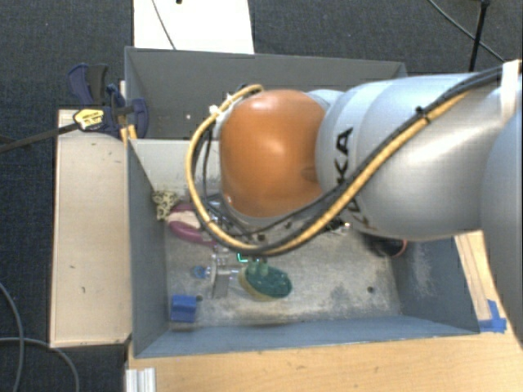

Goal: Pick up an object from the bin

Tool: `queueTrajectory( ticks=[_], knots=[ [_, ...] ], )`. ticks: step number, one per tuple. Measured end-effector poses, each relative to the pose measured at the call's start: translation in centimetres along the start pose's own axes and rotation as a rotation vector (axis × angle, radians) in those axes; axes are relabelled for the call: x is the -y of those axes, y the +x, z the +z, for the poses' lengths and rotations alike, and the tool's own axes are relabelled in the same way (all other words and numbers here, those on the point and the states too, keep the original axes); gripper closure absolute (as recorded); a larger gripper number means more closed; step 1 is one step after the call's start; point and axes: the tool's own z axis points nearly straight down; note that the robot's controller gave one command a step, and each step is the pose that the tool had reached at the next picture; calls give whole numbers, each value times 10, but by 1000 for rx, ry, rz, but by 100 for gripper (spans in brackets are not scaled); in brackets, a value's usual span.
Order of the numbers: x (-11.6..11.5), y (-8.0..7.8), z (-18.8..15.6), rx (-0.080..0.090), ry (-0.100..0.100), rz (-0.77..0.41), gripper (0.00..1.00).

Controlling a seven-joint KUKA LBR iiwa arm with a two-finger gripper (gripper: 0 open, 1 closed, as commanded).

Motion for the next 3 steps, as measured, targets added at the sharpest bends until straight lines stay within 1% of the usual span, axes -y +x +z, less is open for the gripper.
queueTrajectory(
  ticks=[1,2,3],
  knots=[
    [83,-24,157,1,3,-59,0],
    [89,-20,121,11,-2,-33,0],
    [97,-15,112,8,-1,89,0]
  ],
)
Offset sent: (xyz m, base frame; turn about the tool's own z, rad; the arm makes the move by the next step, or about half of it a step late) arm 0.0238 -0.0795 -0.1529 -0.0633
